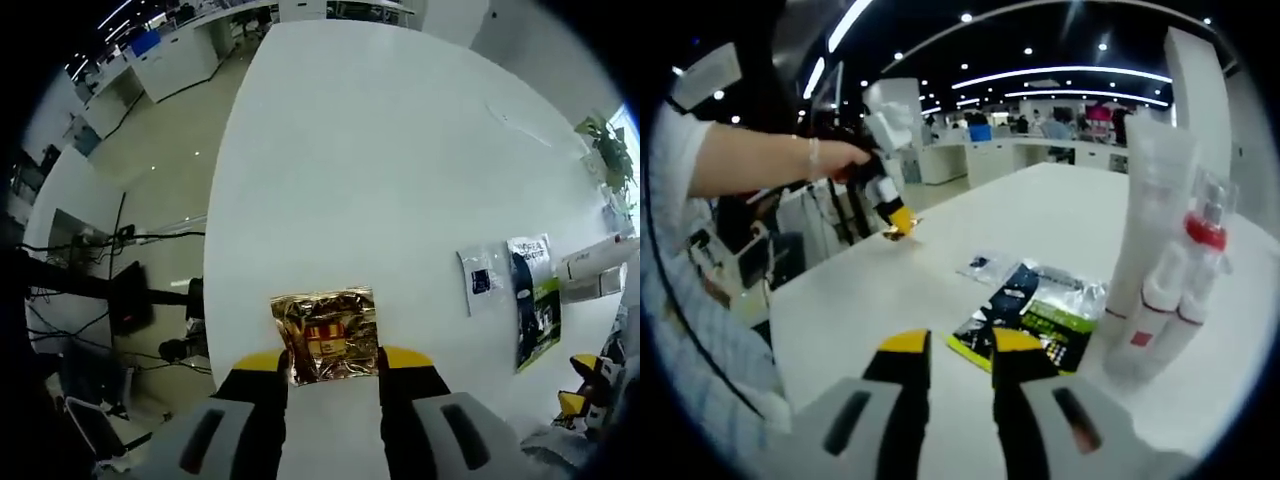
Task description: Arrange the skincare products in the storage area until every visible bottle or jar stands upright without overlapping.
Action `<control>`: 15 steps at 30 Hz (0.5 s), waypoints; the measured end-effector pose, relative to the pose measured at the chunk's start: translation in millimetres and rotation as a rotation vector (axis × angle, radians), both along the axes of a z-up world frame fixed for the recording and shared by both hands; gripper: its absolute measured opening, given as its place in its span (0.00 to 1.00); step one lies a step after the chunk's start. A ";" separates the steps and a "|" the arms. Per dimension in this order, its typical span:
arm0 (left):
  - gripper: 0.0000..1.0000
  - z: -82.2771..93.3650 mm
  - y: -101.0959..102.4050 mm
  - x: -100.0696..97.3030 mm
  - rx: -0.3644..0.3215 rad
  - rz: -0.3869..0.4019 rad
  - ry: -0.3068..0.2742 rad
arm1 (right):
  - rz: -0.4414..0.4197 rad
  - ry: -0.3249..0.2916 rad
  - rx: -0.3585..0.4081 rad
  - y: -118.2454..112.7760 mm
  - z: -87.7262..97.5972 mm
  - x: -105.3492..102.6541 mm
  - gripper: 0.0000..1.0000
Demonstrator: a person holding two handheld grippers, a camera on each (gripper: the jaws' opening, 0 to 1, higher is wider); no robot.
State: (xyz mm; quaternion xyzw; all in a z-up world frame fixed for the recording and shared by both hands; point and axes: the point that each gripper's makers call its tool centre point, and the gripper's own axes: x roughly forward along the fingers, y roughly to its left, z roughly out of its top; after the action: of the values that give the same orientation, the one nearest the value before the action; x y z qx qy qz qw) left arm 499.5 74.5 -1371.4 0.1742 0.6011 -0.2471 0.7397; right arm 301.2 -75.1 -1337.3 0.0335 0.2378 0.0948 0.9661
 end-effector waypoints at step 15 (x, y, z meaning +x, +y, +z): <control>0.37 27.2 -19.1 -45.4 -0.123 -0.053 -0.041 | -0.012 0.009 0.014 -4.3 -3.2 -1.5 0.21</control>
State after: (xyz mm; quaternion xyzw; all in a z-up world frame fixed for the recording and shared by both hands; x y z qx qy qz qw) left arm 454.1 55.4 -1344.3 0.1491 0.5648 -0.2995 0.7543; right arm 299.7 -79.4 -1340.5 0.0421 0.2413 0.0905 0.9653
